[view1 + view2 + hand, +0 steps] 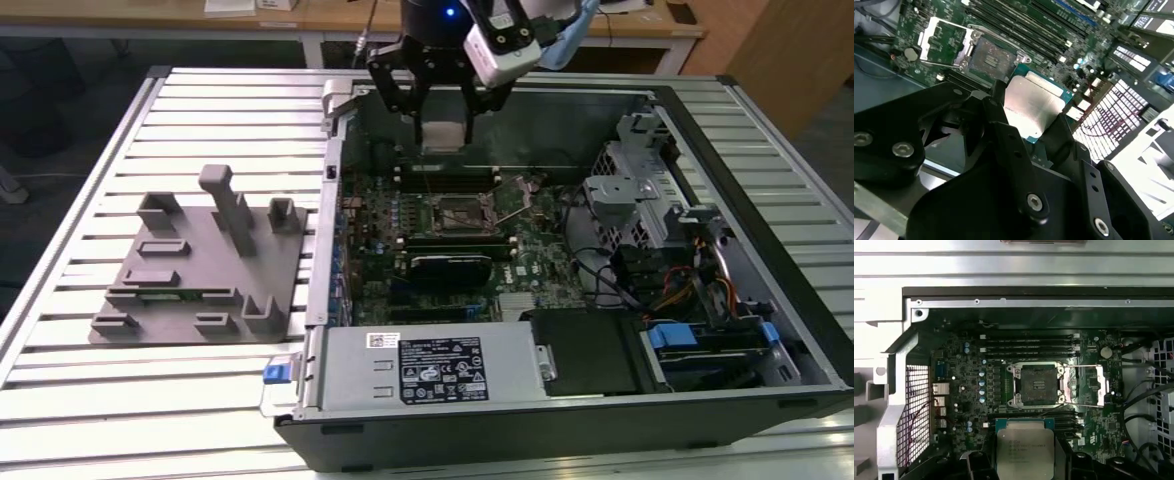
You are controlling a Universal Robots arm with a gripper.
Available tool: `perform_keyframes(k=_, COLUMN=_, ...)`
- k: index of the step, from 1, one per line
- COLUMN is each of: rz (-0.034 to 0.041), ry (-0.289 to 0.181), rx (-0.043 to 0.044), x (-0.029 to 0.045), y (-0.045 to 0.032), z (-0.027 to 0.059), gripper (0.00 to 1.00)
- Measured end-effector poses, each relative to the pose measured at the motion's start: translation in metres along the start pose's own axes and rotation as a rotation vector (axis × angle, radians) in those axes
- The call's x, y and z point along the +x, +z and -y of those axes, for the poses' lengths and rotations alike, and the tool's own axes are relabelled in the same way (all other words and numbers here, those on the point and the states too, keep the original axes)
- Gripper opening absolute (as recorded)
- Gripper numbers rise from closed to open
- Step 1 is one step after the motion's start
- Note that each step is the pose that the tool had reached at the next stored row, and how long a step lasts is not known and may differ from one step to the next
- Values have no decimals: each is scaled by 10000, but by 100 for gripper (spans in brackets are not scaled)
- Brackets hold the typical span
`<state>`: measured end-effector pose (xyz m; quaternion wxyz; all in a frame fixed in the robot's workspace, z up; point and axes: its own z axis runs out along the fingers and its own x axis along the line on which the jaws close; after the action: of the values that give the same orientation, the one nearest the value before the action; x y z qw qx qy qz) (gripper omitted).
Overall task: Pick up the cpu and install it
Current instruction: 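Pick up the cpu and move it towards the insertion slot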
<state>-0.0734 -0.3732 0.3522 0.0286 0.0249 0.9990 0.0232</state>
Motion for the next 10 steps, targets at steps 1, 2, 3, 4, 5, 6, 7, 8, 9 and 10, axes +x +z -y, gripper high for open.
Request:
perform_keyframes(k=1, rz=0, ry=0, rx=-1, x=-18, y=9, z=0, gripper=55)
perform_keyframes(k=2, rz=0, ry=0, rx=-1, x=-30, y=18, z=0, gripper=55)
perform_keyframes(k=3, rz=0, ry=1, rx=0, x=-41, y=28, z=-1, gripper=55)
perform_keyframes(k=4, rz=-2, ry=1, rx=1, x=-52, y=38, z=-1, gripper=55)
perform_keyframes(k=5, rz=-2, ry=1, rx=2, x=-62, y=48, z=-1, gripper=55)
perform_keyframes(k=6, rz=-2, ry=1, rx=2, x=-75, y=59, z=-1, gripper=55)
perform_keyframes(k=7, rz=-3, ry=1, rx=2, x=-87, y=70, z=-1, gripper=55)
perform_keyframes(k=8, rz=-3, ry=0, rx=0, x=-99, y=82, z=-1, gripper=55)
perform_keyframes(k=9, rz=-2, ry=0, rx=-1, x=-109, y=94, z=-1, gripper=55)
perform_keyframes(k=10, rz=-3, ry=0, rx=0, x=-118, y=103, z=-1, gripper=55)
